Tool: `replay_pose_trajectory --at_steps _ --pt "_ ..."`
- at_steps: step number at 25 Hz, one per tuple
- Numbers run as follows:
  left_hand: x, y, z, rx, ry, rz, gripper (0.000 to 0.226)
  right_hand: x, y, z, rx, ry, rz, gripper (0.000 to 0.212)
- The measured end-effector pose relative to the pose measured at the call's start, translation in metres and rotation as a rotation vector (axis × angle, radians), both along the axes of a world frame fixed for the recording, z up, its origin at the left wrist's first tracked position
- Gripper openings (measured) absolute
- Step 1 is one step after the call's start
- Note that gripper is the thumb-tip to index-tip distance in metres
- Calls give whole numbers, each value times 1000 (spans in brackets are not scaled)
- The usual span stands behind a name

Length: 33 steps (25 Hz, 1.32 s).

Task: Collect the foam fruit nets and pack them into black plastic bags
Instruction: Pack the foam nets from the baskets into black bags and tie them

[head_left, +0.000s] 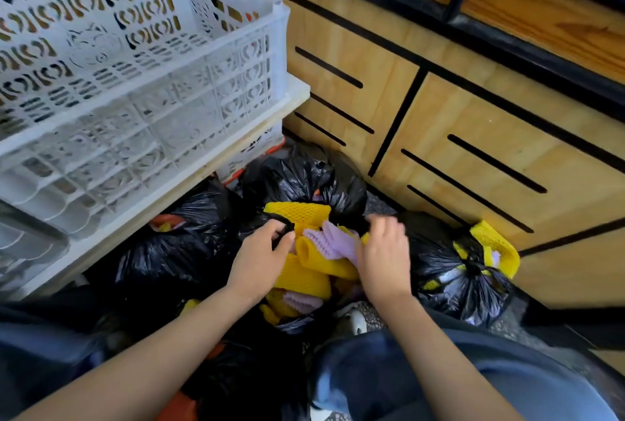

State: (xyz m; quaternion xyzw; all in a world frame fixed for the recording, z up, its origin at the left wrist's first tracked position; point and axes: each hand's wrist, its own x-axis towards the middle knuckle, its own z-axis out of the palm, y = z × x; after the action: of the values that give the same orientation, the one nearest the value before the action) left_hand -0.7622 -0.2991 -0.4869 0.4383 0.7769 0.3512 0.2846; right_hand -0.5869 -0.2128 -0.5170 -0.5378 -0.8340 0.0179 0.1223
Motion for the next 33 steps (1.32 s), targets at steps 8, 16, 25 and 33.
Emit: replay_pose_trajectory --at_steps 8,16,25,33 --pt "9 3 6 1 -250 52 28 -15 1 22 -762 550 -201 30" --pt "2 -17 23 -62 -888 74 25 -54 -39 41 -915 777 163 22" --pt "-48 -50 43 -344 -516 -294 20 -66 -45 48 -1377 560 605 14" --pt "-61 -66 13 -145 -459 65 12 -63 -51 37 -890 520 424 32"
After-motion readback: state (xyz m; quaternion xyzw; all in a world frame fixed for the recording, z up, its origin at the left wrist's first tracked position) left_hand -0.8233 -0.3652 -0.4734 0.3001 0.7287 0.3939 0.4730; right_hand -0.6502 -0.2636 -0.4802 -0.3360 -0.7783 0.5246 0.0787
